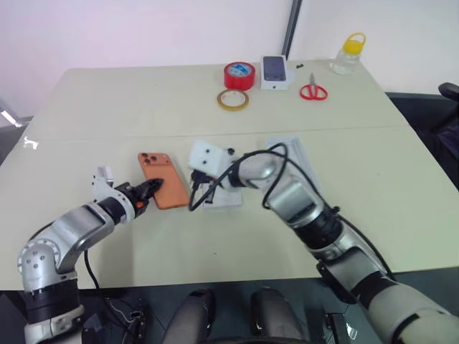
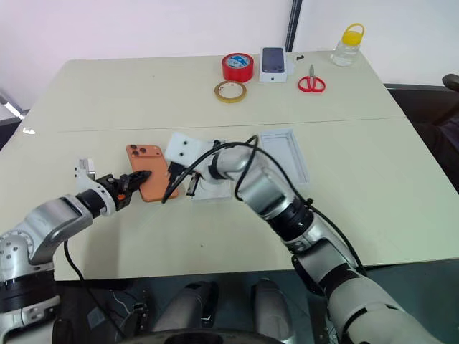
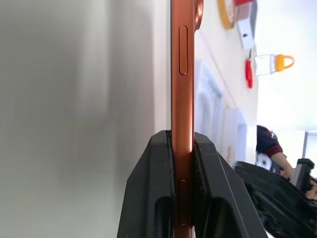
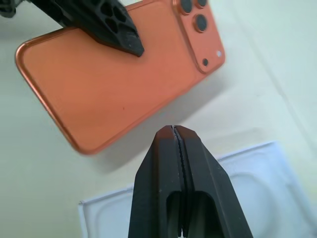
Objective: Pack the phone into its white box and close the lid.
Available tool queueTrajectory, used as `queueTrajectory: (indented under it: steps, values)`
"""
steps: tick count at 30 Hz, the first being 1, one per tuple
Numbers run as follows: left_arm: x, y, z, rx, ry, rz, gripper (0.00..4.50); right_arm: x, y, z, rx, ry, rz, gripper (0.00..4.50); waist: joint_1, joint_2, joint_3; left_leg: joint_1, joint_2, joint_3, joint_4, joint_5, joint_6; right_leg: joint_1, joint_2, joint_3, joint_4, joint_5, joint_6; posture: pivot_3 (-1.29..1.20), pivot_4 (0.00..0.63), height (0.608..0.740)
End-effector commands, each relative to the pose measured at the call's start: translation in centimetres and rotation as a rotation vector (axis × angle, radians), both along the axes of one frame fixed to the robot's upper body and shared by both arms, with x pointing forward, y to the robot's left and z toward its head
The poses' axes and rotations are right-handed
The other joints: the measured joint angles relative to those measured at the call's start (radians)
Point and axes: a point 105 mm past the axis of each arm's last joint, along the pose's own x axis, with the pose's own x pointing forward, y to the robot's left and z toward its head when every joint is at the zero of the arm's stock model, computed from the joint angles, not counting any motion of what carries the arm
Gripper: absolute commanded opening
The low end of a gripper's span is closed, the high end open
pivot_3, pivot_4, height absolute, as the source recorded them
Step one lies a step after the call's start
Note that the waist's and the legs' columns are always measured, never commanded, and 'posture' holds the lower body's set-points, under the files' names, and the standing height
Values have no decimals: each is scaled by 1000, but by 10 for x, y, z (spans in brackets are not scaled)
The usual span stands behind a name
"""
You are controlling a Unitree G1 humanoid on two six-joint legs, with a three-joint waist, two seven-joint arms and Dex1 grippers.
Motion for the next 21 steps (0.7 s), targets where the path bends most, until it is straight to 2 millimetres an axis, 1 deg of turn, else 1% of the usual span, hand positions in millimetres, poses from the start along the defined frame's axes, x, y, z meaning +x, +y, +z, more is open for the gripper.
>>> queueTrajectory:
  steps: [1,3,5,6,10,14,17,21]
  values:
    - [5,-21,31,-11,-120,-85,81,-5,-17,27,65,-82,61,0,12,0,0,0,0,0,0,0,0,0,0,0,0,0,0,0,150,740]
    - [12,-34,32,-22,-116,-131,81,-6,-33,31,83,-94,69,0,18,0,0,0,0,0,0,0,0,1,0,0,-1,0,0,0,150,740]
    - [18,-50,30,-14,-105,-190,81,-7,-48,30,87,-101,69,0,21,-1,0,0,0,1,0,-1,1,2,-1,0,-2,0,0,0,150,740]
    - [19,-54,29,-8,-102,-208,81,-7,-52,29,86,-102,69,0,20,-1,1,-1,-1,1,0,-1,1,2,-1,0,-2,0,0,0,150,740]
    - [33,-85,15,47,-75,-319,81,-7,-82,19,75,-84,-1,0,18,-1,1,-1,-1,1,0,-1,1,1,-1,0,-2,0,0,0,150,740]
    - [40,-94,11,36,-72,-357,81,-10,-94,13,69,-66,-47,0,9,-2,1,-1,-1,1,0,-1,1,0,-1,1,-1,0,0,0,150,740]
    - [41,-101,7,32,-68,-389,81,-10,-103,7,60,-54,-91,0,13,-2,1,-1,0,1,-1,0,1,-1,0,3,0,0,0,0,150,740]
    - [41,-104,3,32,-61,-405,81,-8,-109,5,62,-52,-128,0,17,-2,1,-1,0,1,0,0,1,-1,0,3,-1,0,0,0,150,740]
